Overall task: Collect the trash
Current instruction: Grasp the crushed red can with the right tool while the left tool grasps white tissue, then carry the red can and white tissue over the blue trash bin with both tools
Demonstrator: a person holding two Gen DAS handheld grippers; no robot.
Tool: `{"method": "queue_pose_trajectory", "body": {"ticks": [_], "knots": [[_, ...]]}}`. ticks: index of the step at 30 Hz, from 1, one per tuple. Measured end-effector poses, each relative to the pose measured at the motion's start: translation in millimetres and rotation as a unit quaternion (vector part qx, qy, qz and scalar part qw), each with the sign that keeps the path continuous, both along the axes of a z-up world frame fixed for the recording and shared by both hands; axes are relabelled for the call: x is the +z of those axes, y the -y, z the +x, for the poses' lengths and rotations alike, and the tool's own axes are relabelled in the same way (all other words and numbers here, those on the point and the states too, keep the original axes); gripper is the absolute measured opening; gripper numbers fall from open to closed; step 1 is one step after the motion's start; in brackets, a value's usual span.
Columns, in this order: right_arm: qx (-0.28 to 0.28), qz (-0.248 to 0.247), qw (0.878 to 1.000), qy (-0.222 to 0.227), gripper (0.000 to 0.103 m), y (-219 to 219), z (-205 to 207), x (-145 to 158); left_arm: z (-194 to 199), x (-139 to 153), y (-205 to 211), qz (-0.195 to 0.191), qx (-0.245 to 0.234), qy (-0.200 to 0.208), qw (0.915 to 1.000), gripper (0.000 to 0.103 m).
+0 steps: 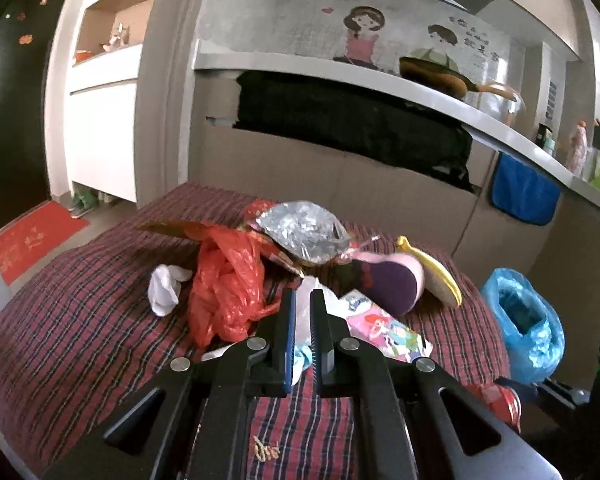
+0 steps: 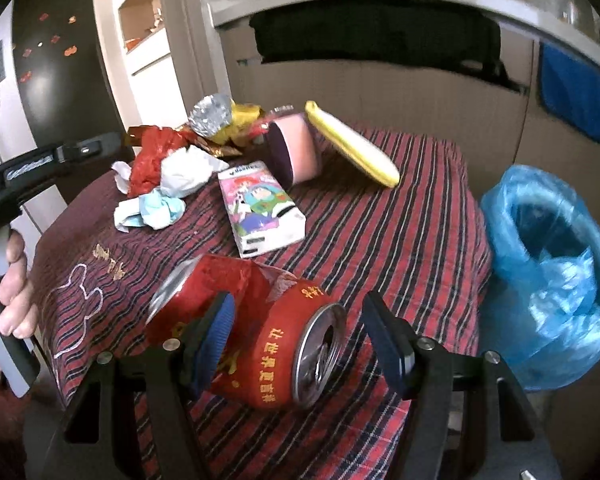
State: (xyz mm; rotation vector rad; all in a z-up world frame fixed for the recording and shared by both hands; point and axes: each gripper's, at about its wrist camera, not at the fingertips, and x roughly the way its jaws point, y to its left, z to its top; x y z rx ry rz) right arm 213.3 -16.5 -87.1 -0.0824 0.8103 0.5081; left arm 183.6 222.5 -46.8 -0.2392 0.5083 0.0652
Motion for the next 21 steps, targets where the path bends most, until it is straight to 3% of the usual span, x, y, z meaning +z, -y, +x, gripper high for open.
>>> {"method": "queue_pose_trajectory", "body": {"ticks": [5, 9, 10, 13, 18, 21], "knots": [[0.003, 0.004, 0.999, -0.035, 0.062, 1.0, 8.3, -12.1, 5.7, -11.8, -5.1, -0.017, -0.012, -0.019, 0.9996, 0.011], [0.009, 0.008, 0.999, -0.041, 0.062, 0.3, 11.0, -13.8, 12.1, -16.2, -3.3, -0.002, 0.003, -0.021, 0.9998, 0.038], [0.014, 0.007, 0.999, -0.039, 0.055, -0.7, 10.4, -12.6, 14.9, -17.0, -2.5, -0.007, -0.004, -0.022, 0.9997, 0.042], [0.033, 0.004, 0.999, -0.015, 0.05, -3.7, 3.6, -4.2, 26.2, -21.4, 6.3, -0.004, -0.038, -0.034, 0.9987, 0.051], [0.032, -0.018, 0.998, 0.043, 0.049, -4.8, -6.4, 14.5, 50.7, -34.9, 20.2, 0.044, -0.032, -0.063, 0.9965, 0.052], [0.03, -0.021, 0.997, 0.062, 0.049, -1.9, -6.9, 23.8, 69.9, -44.0, 18.8, 0.051, -0.016, -0.082, 0.9952, 0.051]]}}
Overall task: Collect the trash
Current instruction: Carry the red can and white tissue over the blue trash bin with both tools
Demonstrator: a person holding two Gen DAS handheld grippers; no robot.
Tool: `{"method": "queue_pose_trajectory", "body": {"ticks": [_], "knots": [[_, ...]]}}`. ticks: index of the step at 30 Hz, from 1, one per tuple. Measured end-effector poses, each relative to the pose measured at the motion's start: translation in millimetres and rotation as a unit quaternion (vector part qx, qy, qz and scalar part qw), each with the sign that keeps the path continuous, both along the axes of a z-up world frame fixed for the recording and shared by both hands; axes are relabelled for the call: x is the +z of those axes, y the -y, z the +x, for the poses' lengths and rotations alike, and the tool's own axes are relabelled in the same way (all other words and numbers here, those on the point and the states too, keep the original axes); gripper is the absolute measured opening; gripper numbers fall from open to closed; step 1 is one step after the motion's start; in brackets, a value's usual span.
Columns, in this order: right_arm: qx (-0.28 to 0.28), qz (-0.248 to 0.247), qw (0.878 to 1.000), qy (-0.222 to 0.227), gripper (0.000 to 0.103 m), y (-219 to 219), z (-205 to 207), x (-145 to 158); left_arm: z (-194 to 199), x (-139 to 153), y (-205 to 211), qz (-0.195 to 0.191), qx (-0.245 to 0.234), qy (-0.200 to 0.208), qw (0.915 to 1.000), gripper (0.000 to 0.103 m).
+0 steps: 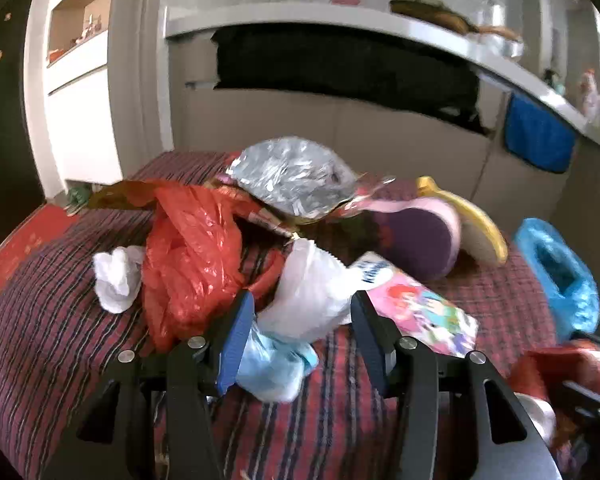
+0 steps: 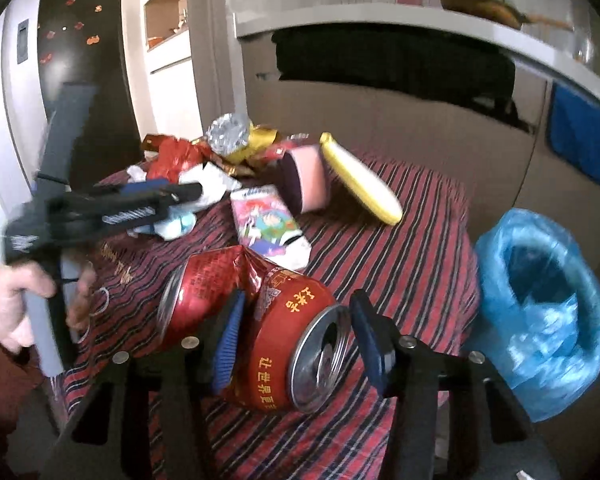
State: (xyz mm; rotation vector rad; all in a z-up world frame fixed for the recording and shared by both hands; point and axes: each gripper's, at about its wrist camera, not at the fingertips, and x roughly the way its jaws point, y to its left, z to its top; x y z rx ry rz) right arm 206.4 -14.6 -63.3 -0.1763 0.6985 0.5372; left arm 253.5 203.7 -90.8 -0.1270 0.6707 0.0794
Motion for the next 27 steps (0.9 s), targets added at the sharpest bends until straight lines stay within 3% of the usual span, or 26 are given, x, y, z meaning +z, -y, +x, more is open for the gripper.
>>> {"method": "queue_pose_trajectory", "body": {"ticks": [2, 3, 4, 7, 12, 18, 27], "knots": [[-0.002, 0.0, 1.0, 0.007, 0.049, 1.1, 1.3, 4.3, 13.8, -7.0, -5.3, -0.012, 0.005, -0.022, 0.9997, 0.05], [-0.003, 0.0, 1.0, 0.01, 0.049, 1.6, 1.9, 6.4, 16.8, -8.5, -6.9, -0.015, 0.008, -0.025, 0.9995, 0.044], [-0.004, 0.001, 1.0, 0.012, 0.049, 2.3, 2.6, 8.2, 18.9, -9.0, -7.7, -0.013, 0.012, -0.025, 0.9995, 0.029], [-0.009, 0.006, 1.0, 0.021, 0.049, 5.0, 3.7, 13.3, 17.8, -6.6, -11.1, -0.006, 0.029, -0.023, 0.9993, 0.01], [-0.016, 0.017, 0.999, 0.039, 0.048, 12.3, 4.3, 27.0, -4.7, 17.1, -14.4, -0.001, 0.047, 0.017, 0.9987, 0.008], [-0.029, 0.04, 0.997, 0.065, 0.048, 24.9, 4.8, 50.8, -32.8, 68.2, -4.9, -0.005, 0.036, 0.077, 0.9964, 0.008], [-0.079, 0.068, 0.987, 0.126, 0.048, 75.8, 11.3, 107.3, -53.7, 154.4, 57.1, -0.035, -0.048, 0.156, 0.986, 0.008]]}}
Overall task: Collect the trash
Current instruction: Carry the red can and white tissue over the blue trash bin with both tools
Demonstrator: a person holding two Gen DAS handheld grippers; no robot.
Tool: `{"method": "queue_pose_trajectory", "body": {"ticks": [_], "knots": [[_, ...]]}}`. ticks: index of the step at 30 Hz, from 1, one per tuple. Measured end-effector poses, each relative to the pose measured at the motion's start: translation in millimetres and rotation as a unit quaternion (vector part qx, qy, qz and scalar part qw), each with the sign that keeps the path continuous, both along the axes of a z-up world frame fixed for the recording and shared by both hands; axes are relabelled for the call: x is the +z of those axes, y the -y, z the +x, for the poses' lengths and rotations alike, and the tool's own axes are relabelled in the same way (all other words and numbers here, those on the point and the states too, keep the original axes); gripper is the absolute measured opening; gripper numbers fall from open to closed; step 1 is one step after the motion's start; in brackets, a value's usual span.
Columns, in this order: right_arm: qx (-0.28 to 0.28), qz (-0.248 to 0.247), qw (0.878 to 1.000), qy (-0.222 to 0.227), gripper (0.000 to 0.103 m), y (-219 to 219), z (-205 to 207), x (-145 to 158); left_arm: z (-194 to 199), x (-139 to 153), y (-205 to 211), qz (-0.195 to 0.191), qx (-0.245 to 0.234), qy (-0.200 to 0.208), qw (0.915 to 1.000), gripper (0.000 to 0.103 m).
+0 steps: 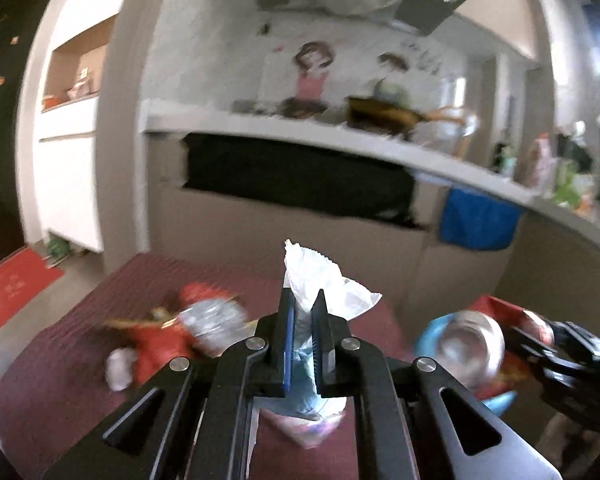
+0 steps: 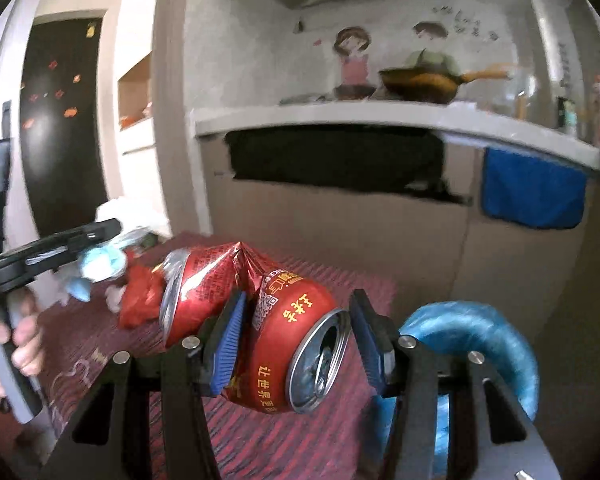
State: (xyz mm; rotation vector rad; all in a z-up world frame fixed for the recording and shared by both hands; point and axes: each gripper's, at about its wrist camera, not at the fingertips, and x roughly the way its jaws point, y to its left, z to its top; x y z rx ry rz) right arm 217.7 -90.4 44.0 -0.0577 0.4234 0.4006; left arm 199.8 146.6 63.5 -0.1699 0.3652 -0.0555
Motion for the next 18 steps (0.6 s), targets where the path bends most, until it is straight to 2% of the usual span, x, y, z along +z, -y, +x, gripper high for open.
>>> {"method": "queue_pose_trajectory", "body": {"ticks": [5, 8, 12, 18], "knots": [[-0.055, -0.002, 0.998, 0.043, 0.048, 49.6, -0.8, 29.4, 12.0, 25.2, 63.8, -0.007, -0.066, 0.029, 0.9974, 0.008], [-0.089, -0.008, 0.994, 0.056, 0.048, 78.7, 0.1, 39.2, 24.7, 27.0, 100.3, -0.019, -0.104, 0.032, 0.9939, 0.008], [-0.134, -0.015, 0.989, 0.057, 0.048, 117.3, 5.0, 40.9, 42.2, 22.0, 145.6, -0.021, -0.142, 0.018, 0.9894, 0.008], [-0.185, -0.007, 0.982, 0.037, 0.048, 166.3, 19.2, 25.4, 69.0, -7.4, 194.6, -0.032, -0.197, -0.022, 0.9797, 0.008]]}}
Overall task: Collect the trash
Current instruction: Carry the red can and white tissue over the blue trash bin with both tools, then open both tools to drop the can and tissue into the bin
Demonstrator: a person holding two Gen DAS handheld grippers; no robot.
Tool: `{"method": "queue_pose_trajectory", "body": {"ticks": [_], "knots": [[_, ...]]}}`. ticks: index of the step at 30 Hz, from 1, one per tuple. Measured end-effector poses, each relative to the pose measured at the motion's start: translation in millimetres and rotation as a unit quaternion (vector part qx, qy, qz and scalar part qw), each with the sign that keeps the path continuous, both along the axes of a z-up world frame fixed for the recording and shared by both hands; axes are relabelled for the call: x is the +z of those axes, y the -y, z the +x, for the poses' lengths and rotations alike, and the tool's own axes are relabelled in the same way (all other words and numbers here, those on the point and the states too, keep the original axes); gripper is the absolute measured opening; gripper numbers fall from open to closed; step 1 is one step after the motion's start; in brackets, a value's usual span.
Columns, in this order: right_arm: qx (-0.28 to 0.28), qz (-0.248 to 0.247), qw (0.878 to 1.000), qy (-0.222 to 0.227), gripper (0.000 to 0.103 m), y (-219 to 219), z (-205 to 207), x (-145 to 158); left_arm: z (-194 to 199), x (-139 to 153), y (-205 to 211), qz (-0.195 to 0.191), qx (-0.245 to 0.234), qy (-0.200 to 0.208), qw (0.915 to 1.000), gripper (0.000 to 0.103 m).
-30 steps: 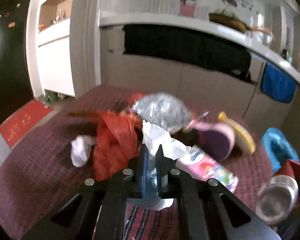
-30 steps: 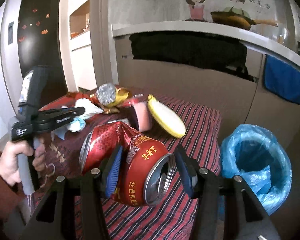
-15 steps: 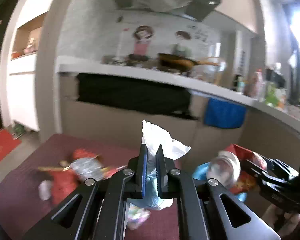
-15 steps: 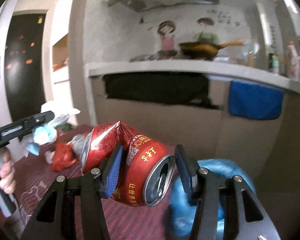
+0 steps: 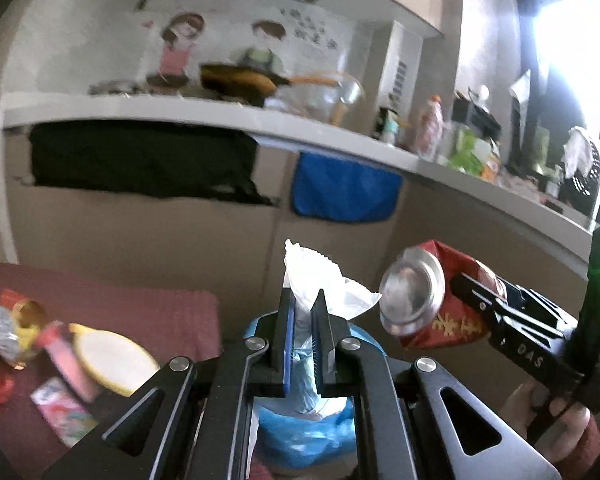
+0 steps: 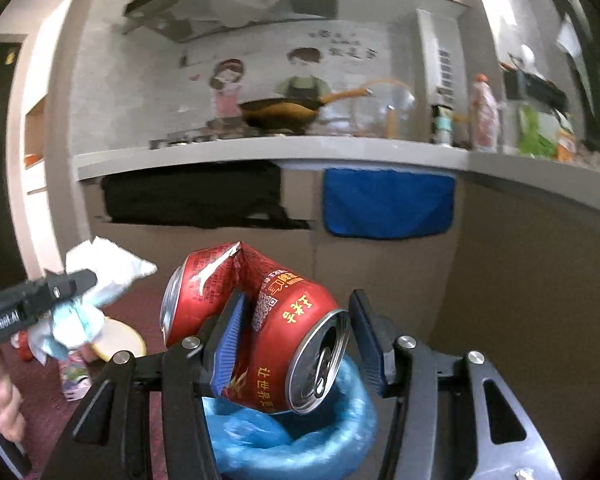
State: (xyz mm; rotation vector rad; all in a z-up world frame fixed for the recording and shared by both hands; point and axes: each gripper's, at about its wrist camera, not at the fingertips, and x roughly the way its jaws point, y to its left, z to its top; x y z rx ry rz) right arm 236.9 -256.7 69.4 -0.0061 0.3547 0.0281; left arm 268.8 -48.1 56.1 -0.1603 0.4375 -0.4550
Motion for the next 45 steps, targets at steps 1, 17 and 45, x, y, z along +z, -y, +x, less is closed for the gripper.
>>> {"method": "queue_pose_trajectory", "body": {"ticks": [1, 17, 45], "knots": [[-0.004, 0.003, 1.0, -0.002, 0.048, 5.0, 0.6, -2.2, 6.9, -5.1, 7.6, 0.002, -0.006, -0.007, 1.0, 0.008], [-0.037, 0.051, 0.994, -0.088, 0.048, 41.4, 66.5, -82.8, 90.7, -103.5, 50.7, -0.016, -0.04, -0.123, 0.9915, 0.008], [-0.03, 0.048, 0.99, -0.13, 0.044, 26.5, 83.3, -127.6, 97.0, -109.9, 7.3, -0.009, 0.026, -0.141, 0.9896, 0.041]]}}
